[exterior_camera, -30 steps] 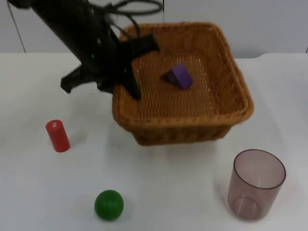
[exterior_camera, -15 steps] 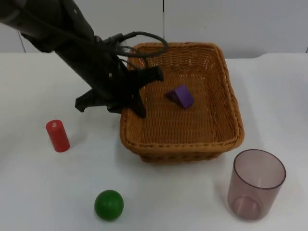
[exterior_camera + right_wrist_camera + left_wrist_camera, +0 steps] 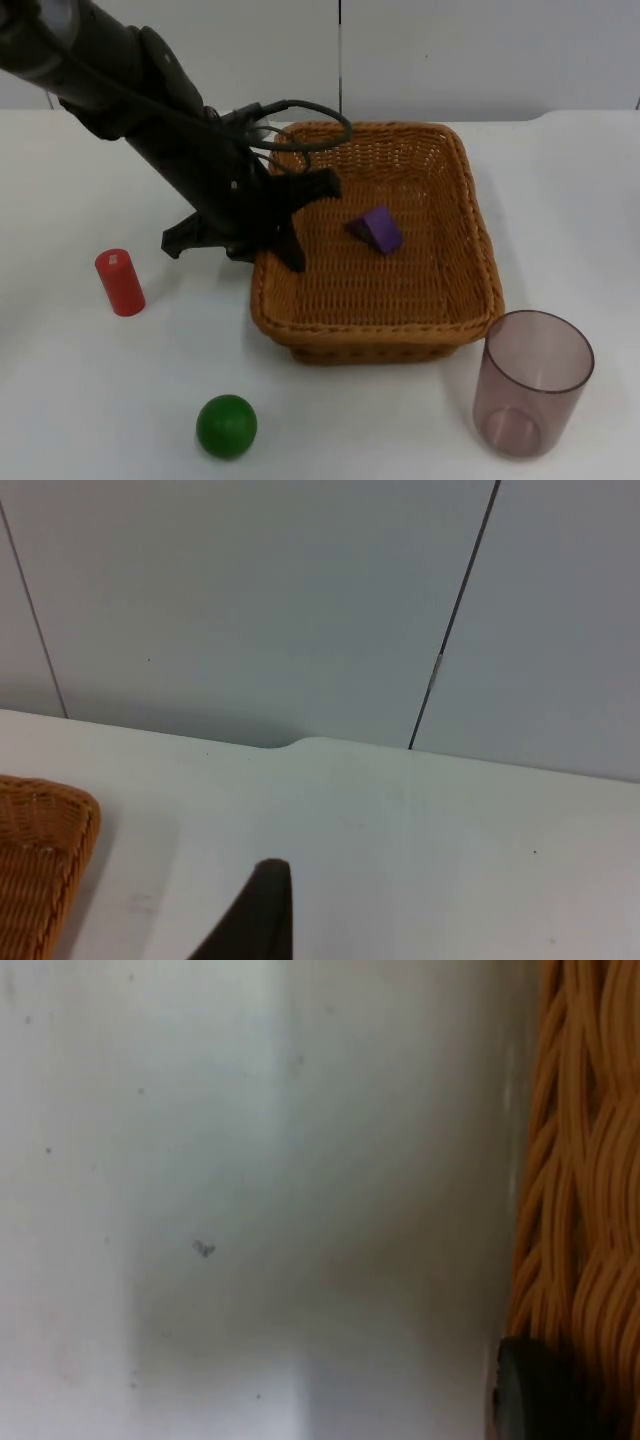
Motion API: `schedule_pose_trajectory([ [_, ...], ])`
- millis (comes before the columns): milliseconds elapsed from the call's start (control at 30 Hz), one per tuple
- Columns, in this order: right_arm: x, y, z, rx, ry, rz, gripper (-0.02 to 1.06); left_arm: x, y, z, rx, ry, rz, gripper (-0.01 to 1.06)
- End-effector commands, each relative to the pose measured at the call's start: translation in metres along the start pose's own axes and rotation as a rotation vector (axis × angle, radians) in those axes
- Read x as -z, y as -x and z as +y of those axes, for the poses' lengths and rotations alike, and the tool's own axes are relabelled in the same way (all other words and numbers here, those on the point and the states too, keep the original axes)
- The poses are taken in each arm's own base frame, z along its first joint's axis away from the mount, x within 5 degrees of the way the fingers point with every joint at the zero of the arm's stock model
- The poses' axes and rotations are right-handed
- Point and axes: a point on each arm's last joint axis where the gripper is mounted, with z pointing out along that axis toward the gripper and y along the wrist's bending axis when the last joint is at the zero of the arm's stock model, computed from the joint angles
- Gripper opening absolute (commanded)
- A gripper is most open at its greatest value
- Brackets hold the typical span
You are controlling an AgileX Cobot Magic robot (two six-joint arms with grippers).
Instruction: Pick up the basket with the left hand and place the triangular block into the basket with the right hand.
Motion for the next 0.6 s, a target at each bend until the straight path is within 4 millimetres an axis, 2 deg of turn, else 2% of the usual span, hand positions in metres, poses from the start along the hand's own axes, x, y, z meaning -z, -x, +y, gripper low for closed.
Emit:
schedule_pose_trajectory([
  [0, 0.0017, 0.0001, -0.0001, 0.012, -0.002, -0.007, 1.05, 0.0041, 0.002, -0.0052, 0.018, -0.024, -0.01, 0.0],
  [167, 0.0017, -0.0003, 0.0, 0.012, -0.001, -0.002, 1.05, 0.0041, 0.0008, -0.0054, 0.045, -0.027, 0.003, 0.01],
  [267, 0.0023, -0.0005, 0.0, 0.012, -0.001, 0.0, 1.05, 0.0041, 0.0008, -0.0054, 0.047, -0.027, 0.003, 0.16],
  [300, 0.0023, -0.0005, 0.0, 0.012, -0.001, 0.0, 1.05, 0.0041, 0.0008, -0.0054, 0.047, -0.027, 0.003, 0.16],
  [400, 0.0023, -0.0007, 0.0001, 0.012, -0.001, 0.001, 1.05, 0.0041, 0.0004, -0.0054, 0.045, -0.026, 0.007, 0.44],
  [467, 0.0023, -0.0008, 0.0001, 0.012, 0.0, 0.002, 1.05, 0.0076, 0.0009, -0.0072, 0.039, -0.03, 0.006, 0.75],
  [500, 0.0023, -0.0008, 0.0001, 0.012, 0.0, 0.002, 1.05, 0.0076, 0.0009, -0.0072, 0.039, -0.03, 0.006, 0.75],
  [567, 0.0023, -0.0008, 0.0001, 0.012, 0.0, 0.002, 1.05, 0.0139, 0.0025, -0.0104, 0.032, -0.036, -0.006, 1.06],
])
